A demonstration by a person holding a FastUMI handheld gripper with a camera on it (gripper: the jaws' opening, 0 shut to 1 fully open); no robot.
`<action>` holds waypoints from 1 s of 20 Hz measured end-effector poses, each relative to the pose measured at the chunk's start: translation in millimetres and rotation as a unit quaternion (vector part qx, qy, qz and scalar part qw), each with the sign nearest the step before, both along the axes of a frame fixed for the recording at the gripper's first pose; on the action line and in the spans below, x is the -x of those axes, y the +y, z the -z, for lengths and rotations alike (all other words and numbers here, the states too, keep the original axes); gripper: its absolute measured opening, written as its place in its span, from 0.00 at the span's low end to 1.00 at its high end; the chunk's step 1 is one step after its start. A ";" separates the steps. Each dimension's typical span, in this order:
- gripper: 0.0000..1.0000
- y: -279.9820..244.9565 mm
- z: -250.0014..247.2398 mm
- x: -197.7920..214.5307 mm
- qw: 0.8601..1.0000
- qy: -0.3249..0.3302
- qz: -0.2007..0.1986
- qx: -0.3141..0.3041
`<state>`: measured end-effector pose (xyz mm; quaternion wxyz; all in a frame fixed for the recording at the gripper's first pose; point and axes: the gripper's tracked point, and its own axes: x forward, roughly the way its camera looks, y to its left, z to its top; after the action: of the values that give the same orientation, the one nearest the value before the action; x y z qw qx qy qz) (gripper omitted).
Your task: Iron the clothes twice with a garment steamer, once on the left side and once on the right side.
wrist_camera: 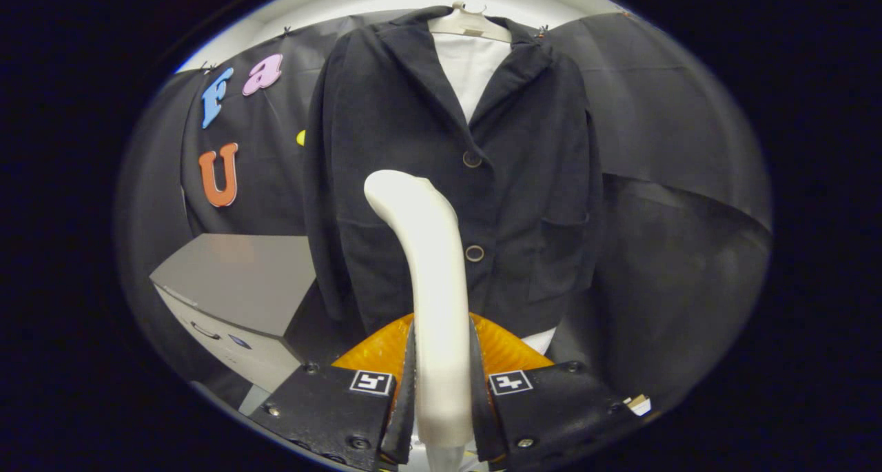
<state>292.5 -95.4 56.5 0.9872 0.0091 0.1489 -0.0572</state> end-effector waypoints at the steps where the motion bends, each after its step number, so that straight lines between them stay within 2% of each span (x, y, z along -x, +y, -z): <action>1: 0.38 0.7 6.2 -0.1 1.000 0.006 0.000 0.000; 20: 0.38 9.8 127.0 12.3 0.993 0.116 -0.006 0.002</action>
<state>280.2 -85.7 -70.5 0.9635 -0.0008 0.2624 -0.0526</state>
